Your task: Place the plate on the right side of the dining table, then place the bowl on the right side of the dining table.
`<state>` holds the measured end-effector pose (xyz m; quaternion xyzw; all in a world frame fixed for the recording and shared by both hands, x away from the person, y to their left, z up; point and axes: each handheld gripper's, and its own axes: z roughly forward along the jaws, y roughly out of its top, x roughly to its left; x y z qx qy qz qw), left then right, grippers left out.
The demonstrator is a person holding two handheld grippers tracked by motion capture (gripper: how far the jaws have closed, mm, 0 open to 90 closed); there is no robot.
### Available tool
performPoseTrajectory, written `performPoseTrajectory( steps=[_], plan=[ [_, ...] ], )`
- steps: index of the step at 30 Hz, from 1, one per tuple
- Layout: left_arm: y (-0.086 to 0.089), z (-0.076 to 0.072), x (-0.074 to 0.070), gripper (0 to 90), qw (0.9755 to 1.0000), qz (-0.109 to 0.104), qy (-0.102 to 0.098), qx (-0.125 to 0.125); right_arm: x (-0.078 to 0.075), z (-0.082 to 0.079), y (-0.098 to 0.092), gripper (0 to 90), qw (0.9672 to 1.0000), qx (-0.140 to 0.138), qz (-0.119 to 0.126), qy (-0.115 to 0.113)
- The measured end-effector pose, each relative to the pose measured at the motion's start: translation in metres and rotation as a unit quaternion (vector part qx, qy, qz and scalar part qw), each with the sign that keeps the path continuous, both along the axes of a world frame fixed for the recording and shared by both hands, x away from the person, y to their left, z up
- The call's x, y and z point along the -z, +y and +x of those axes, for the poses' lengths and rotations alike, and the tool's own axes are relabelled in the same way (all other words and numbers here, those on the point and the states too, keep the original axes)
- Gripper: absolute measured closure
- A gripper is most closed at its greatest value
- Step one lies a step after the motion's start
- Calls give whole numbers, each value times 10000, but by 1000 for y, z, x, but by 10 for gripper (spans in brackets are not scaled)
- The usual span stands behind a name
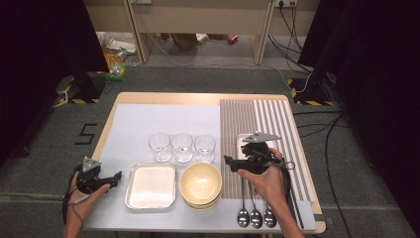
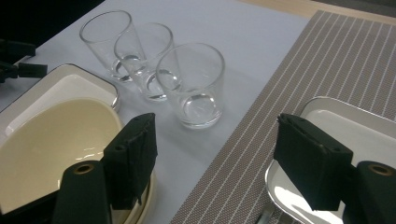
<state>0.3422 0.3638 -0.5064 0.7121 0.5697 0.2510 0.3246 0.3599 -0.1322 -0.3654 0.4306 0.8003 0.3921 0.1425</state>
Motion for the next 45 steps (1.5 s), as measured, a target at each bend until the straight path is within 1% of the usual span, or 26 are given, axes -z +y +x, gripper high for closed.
performPoseTrajectory(
  steps=[5, 8, 9, 10, 12, 20, 26, 27, 30, 36, 39, 41, 42, 43, 45],
  plan=[
    [0, 0, 0, 133, 10000, 0, 2, 1, 0, -4, 7, 302, 9999, -83, -46, 36],
    [0, 0, 0, 133, 10000, -4, -4, -7, -1, -5, 10, 302, 9999, -164, -35, 3],
    [0, 0, 0, 132, 10000, -3, 0, -5, -1, -5, 11, 302, 9998, -169, -43, 32],
    [0, 0, 0, 133, 10000, -3, -1, -4, 0, -5, 12, 302, 9998, -183, -45, 12],
    [0, 0, 0, 133, 10000, -5, -1, -5, 0, -6, 14, 302, 9998, -194, -56, 48],
    [0, 0, 0, 133, 10000, -9, -9, -8, 3, -5, 22, 304, 9995, -296, -89, 73],
    [0, 0, 0, 133, 10000, -13, 13, 7, 5, -6, 26, 308, 9992, -376, -70, 66],
    [0, 0, 0, 133, 10000, -12, 8, 5, 5, -7, 27, 311, 9991, -404, -39, 84],
    [0, 0, 0, 133, 10000, -6, 2, -3, 5, -8, 28, 317, 9989, -451, -57, 103],
    [0, 0, 0, 133, 10000, -10, -10, -8, 6, -10, 31, 353, 9984, -560, -33, 115],
    [0, 0, 0, 133, 10000, -20, 4, 7, 6, -9, 32, 380, 9980, -609, 1, 172],
    [0, 0, 0, 134, 10000, -4, -27, -6, 8, -9, 34, 409, 9976, -668, -28, 200],
    [0, 0, 0, 135, 10000, -4, -27, -6, 8, -9, 34, 409, 9976, -668, -28, 200],
    [0, 0, 0, 135, 10000, 1, -23, -5, 10, -9, 38, 449, 9970, -744, -48, 206],
    [0, 0, 0, 135, 10000, 1, -23, -3, 13, -9, 41, 474, 9962, -834, -73, 250]
  ],
)
